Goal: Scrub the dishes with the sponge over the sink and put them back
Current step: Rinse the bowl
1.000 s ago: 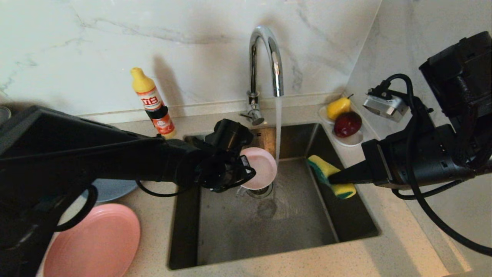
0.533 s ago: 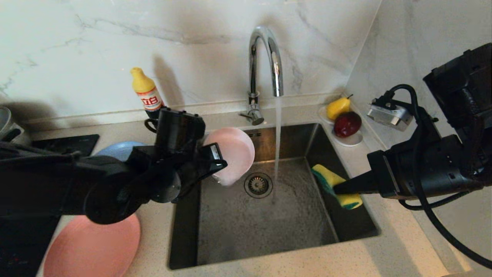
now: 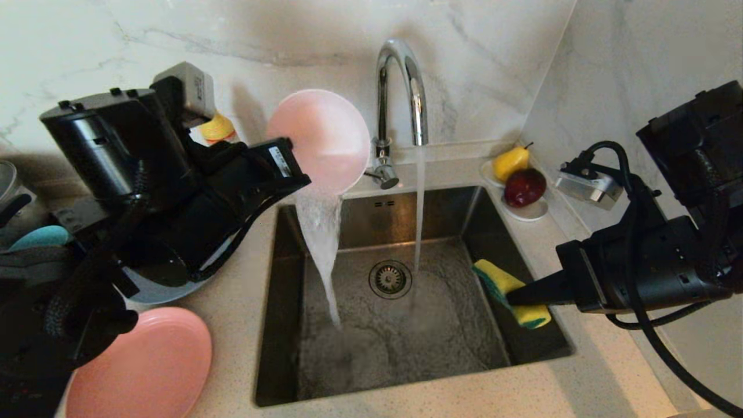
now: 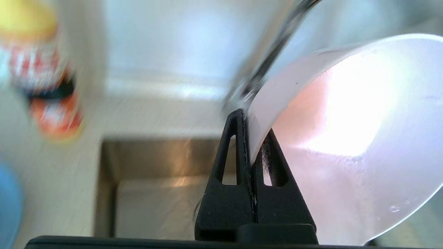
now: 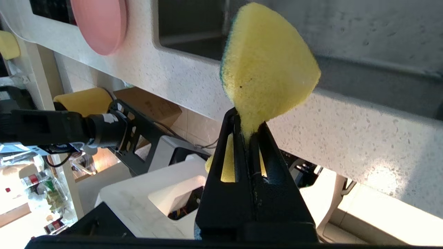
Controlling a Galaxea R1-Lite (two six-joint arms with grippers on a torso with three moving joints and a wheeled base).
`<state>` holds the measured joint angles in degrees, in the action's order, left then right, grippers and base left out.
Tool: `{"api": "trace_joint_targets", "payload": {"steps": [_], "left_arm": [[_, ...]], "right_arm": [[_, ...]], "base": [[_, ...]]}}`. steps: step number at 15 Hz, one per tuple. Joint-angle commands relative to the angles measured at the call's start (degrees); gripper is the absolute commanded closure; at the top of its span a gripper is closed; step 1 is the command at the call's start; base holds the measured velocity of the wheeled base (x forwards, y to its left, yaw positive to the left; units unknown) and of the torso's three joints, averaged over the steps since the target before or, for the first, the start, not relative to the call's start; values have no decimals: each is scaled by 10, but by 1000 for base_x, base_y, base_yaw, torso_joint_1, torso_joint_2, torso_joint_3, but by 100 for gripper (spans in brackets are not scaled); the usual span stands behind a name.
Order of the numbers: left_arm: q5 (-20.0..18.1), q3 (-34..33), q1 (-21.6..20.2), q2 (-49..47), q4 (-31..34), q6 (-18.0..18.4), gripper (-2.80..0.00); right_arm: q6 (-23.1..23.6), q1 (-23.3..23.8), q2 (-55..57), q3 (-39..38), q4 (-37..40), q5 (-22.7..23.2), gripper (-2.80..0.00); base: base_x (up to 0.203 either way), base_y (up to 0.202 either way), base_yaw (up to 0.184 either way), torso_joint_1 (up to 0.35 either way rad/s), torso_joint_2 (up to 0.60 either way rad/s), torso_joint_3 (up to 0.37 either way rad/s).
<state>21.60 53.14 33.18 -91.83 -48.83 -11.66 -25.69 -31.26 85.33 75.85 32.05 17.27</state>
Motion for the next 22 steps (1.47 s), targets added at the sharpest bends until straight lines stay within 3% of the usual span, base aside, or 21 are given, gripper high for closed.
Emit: {"api": "trace_joint_targets", "payload": {"steps": [1,4,8,12,18,19,22], "left_arm": [[-35,-1,0,14,-32,27,0],[-53,-1,-1,17,-54,48,0],[-78,-8,-3,38,-129,74,0],[-103,-15,-3,68,-147,102,0],[-99,-18,-6,68,-128,99,0],[-99,-17,-15,70,-102,97,0],[-98,-4,-60,87,114,86,0]], "right_arm": [[-1,0,-2,-4,0,1,0],[0,0,-4,-5,-8,1,0],[-1,0,-7,-13,-22,-1,0],[1,0,-4,-25,-23,0,0],[1,0,-7,-18,-23,0,0],[0,0,-17,-20,-23,-1,0],[1,8,-32,-24,-23,-3,0]], "base": [[0,0,0,0,0,0],[0,0,0,0,0,0],[0,0,0,0,0,0],[0,0,0,0,0,0],[0,0,0,0,0,0],[0,0,0,0,0,0],[0,0,0,0,0,0]]}}
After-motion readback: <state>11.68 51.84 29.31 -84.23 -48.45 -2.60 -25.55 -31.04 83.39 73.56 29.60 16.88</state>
